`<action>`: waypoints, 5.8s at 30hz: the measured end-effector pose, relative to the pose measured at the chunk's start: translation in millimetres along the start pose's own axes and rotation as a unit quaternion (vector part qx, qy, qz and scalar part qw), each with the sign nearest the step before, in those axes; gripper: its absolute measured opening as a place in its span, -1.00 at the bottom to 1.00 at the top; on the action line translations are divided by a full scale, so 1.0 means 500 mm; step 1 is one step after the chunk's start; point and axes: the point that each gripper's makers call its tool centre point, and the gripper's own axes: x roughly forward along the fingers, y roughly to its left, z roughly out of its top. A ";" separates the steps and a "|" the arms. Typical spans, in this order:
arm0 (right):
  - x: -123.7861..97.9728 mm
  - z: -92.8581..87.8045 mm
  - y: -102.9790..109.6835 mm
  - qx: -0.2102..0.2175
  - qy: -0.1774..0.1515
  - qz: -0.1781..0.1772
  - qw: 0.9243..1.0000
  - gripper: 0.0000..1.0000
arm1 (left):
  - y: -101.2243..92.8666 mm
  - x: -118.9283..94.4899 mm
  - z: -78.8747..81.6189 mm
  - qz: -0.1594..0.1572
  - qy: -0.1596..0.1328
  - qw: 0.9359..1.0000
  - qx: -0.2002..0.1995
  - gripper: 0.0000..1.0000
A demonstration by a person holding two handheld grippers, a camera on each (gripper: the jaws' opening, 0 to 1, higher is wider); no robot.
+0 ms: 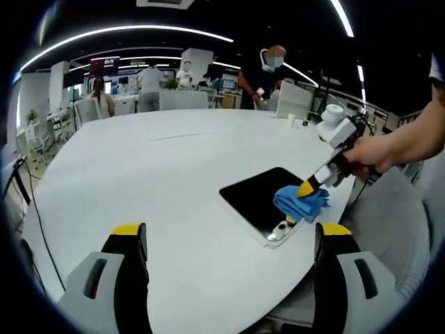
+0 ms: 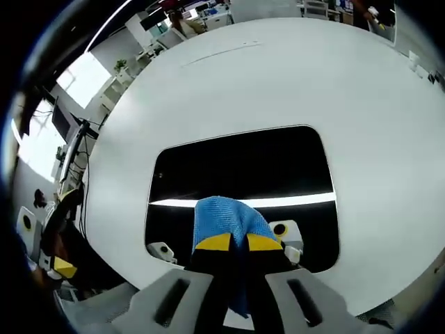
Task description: Wipe the mirror surface with the cleaning cloth until all visible marks leave the cleaned area.
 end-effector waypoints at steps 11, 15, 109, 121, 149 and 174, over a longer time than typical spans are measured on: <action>0.013 0.003 0.044 -0.008 -0.002 0.010 1.000 -0.99 | 0.012 -0.002 0.005 0.006 0.000 1.000 -0.004 0.98; 0.020 0.004 0.067 -0.017 0.001 0.015 1.000 -0.99 | 0.013 -0.001 0.006 0.005 -0.001 1.000 -0.004 0.98; 0.107 0.121 0.196 -0.094 0.014 0.051 0.994 -0.99 | 0.021 -0.019 -0.020 0.004 0.012 1.000 -0.015 0.98; 0.134 0.166 0.192 -0.101 0.018 0.050 0.993 -0.99 | 0.012 -0.007 -0.012 -0.001 0.009 1.000 -0.017 0.98; 0.133 0.172 0.182 -0.109 0.016 0.051 0.993 -0.99 | 0.023 -0.012 -0.013 0.009 0.010 1.000 -0.016 0.98; 0.118 0.179 0.135 -0.107 0.019 0.042 0.993 -0.99 | 0.017 0.002 -0.004 -0.001 0.013 1.000 -0.008 0.98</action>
